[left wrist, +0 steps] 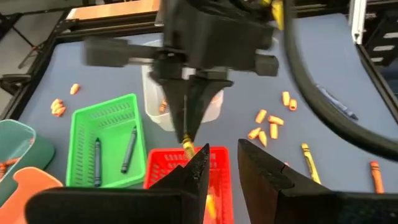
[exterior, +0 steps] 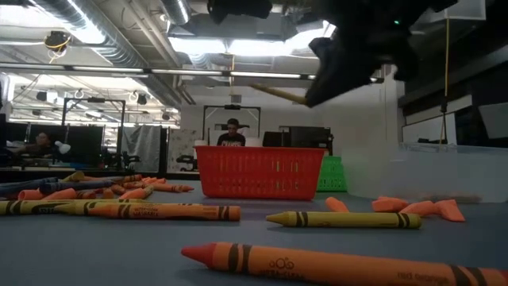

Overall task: Sort crayons
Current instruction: Put the yellow crayon into the red bin

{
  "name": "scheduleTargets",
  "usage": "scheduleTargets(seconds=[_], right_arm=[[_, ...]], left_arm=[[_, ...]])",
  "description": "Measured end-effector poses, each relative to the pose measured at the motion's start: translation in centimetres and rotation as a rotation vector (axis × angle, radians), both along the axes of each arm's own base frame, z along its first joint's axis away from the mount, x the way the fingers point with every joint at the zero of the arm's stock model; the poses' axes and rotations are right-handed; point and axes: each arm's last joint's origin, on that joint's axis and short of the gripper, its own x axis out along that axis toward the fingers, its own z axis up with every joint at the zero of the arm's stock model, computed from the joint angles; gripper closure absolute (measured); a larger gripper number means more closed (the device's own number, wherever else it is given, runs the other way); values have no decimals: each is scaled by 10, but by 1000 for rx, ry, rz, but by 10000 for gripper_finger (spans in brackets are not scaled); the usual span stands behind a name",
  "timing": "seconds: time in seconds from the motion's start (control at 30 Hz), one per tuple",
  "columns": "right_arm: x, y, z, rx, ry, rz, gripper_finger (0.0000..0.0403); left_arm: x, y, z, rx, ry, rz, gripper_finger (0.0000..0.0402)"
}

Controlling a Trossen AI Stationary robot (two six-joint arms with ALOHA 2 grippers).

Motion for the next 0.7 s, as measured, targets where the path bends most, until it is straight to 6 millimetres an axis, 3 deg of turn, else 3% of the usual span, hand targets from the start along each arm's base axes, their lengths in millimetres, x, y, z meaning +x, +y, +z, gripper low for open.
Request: scheduleTargets(seconds=[0.37, 0.7], right_arm=[[13, -17, 7, 111, -106, 13, 379], [15, -16, 3, 116, -93, 19, 379]], left_arm=[[-6, -24, 0, -20, 1, -56, 333], [-15, -42, -5, -135, 53, -17, 333]])
